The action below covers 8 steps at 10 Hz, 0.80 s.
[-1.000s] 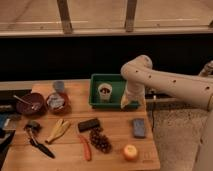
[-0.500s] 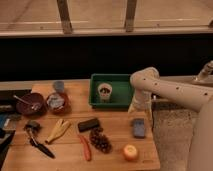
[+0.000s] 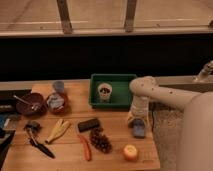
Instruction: Wipe purple bowl with sponge
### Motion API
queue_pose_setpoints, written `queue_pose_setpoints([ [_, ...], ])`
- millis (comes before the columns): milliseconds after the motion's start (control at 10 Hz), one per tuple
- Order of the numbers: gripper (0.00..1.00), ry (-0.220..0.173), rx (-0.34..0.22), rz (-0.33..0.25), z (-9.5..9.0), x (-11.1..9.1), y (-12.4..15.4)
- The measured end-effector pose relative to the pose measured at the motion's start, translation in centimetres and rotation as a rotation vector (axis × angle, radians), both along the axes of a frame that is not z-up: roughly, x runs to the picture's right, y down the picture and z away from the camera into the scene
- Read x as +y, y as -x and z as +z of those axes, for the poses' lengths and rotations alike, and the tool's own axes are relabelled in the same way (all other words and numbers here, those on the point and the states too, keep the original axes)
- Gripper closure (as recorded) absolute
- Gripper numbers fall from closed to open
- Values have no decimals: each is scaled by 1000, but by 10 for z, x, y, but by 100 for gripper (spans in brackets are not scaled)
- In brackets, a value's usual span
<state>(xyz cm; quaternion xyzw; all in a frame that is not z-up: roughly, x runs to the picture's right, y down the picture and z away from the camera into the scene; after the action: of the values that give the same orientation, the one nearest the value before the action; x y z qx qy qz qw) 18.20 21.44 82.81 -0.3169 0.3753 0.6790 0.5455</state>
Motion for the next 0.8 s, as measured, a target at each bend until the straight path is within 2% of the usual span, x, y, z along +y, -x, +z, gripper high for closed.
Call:
queue_pose_setpoints([
  [200, 38, 23, 0, 4, 0, 9, 0],
  [500, 70, 23, 3, 2, -3, 12, 0],
  [800, 96, 18, 2, 2, -4, 11, -1],
])
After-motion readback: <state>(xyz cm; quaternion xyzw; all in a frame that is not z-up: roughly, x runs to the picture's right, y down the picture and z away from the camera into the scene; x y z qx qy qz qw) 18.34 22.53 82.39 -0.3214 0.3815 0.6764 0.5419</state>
